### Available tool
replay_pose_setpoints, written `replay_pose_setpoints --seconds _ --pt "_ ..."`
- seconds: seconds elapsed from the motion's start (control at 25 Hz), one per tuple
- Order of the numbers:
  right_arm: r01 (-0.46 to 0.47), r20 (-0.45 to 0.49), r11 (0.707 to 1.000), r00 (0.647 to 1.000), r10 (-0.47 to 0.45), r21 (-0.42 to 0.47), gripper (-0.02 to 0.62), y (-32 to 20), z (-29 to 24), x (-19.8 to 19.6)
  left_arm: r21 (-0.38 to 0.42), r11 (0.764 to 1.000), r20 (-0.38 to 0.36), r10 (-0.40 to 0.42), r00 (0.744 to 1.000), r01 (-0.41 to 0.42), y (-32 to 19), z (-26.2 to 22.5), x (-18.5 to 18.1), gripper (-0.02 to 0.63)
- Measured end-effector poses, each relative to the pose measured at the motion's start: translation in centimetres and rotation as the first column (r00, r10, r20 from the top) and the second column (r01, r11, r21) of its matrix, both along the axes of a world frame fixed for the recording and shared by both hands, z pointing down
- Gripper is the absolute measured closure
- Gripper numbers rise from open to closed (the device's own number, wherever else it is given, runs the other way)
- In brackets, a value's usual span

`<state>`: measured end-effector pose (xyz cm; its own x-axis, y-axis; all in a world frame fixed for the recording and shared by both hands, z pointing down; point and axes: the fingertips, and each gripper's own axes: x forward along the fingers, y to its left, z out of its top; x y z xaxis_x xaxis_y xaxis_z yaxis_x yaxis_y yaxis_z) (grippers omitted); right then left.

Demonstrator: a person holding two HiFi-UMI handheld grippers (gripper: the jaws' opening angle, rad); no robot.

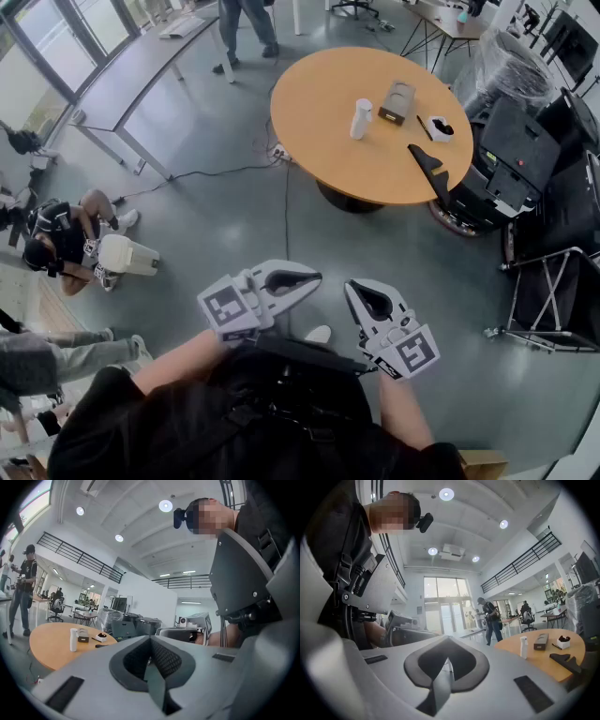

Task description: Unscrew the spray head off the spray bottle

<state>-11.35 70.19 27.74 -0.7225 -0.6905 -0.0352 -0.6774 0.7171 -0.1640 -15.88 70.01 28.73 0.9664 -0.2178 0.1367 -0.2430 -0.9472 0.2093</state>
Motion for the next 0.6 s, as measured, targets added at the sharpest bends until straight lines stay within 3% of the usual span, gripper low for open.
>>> replay_pose_setpoints --seconds 0.28,0.6 --pt "0.029 0.001 1.0 1.0 -0.029 -0.012 0.594 -0.7 0.7 1.0 0.033 0.998 -0.013 -0.045 0.999 0.045 -0.8 -0.5 1.4 0.581" --pt "0.062 0.01 0.998 0.998 -0.061 -0.022 0.594 -2.5 0.8 -1.7 0.043 0.997 -0.027 -0.068 0.997 0.07 -2.3 -0.1 -0.9 0.581"
